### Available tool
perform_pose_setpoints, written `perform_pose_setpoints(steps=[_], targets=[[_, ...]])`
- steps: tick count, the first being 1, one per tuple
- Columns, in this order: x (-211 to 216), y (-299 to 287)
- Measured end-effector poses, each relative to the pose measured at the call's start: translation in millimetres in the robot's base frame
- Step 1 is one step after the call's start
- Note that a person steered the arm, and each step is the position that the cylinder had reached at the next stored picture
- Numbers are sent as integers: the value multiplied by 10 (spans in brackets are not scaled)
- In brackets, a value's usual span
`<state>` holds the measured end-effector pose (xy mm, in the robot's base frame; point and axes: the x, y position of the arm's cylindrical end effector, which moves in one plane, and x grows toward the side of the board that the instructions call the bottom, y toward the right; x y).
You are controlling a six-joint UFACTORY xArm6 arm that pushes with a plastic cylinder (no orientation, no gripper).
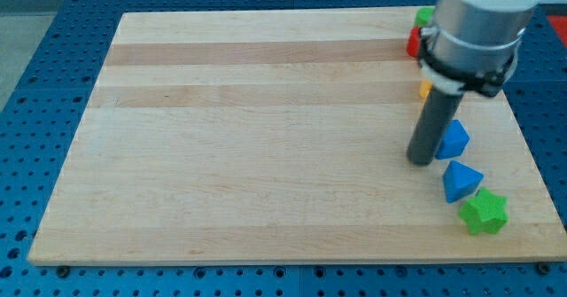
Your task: Adjust red star and green circle in a vertical line
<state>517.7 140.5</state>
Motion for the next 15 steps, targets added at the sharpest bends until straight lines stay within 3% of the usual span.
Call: perform_pose_setpoints(steps=[1, 2, 3, 7, 8, 9, 10, 11, 12, 13, 15], targets=[[825, -389], [1010, -348], [1010, -348], [1008, 742], [994, 1625], [811, 2038], [86, 2013], [-867, 1599], [-1361, 1397], [-1718, 1397], [-1969, 1593]])
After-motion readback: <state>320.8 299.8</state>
